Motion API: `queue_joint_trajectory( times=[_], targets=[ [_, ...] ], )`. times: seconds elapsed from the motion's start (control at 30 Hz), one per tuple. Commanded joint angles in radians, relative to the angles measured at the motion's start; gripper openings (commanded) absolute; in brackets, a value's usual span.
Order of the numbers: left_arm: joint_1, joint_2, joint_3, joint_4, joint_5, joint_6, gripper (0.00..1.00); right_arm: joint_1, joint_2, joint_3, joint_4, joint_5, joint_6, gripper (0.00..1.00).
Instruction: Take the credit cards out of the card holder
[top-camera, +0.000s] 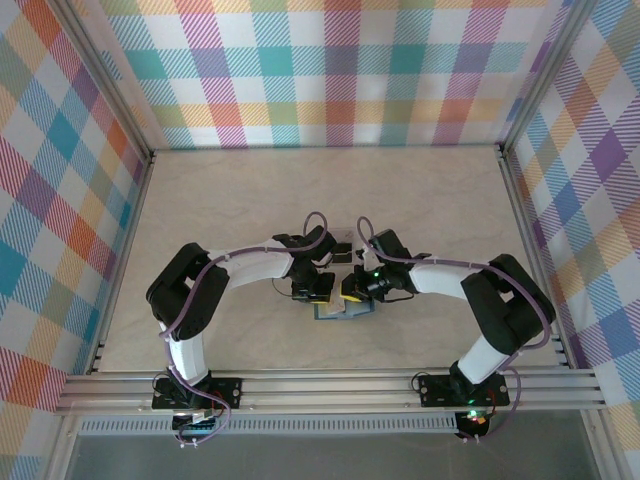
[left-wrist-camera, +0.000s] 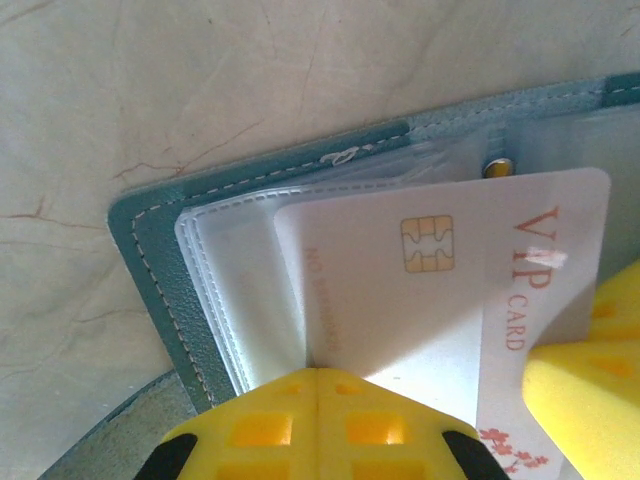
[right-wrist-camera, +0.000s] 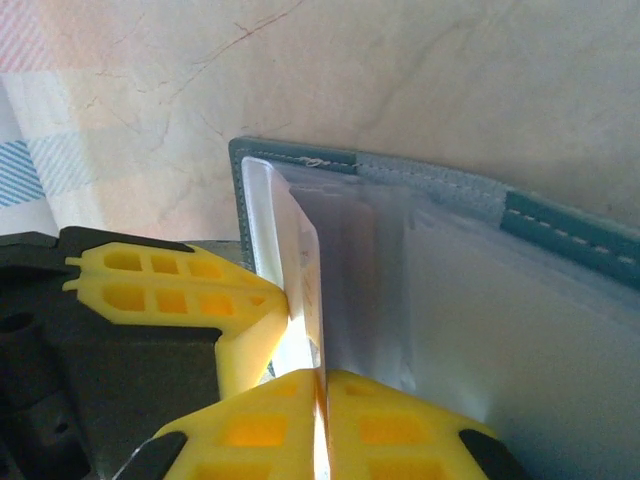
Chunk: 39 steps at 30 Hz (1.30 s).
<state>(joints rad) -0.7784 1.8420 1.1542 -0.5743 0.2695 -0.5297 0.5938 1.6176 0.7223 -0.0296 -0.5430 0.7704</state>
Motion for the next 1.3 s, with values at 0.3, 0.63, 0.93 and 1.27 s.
queue_joint_trajectory(
  times=[0.3, 0.63, 0.93, 1.27],
  targets=[
    [-0.016, 0.008, -0.018, -0.067, -0.048, 0.009, 0.00, -0.011, -0.093, 0.059, -0.265, 0.178, -0.124, 0.06],
    [-0.015, -0.034, 0.010, -0.077, -0.056, -0.001, 0.01, -0.011, -0.160, 0.102, -0.393, 0.258, -0.163, 0.05],
    [-0.015, -0.091, 0.018, -0.085, -0.084, -0.003, 0.02, -0.010, -0.193, 0.138, -0.452, 0.282, -0.187, 0.03],
    [0.004, -0.147, -0.036, -0.068, -0.146, -0.009, 0.02, -0.011, -0.199, 0.174, -0.448, 0.237, -0.291, 0.00]
  ],
)
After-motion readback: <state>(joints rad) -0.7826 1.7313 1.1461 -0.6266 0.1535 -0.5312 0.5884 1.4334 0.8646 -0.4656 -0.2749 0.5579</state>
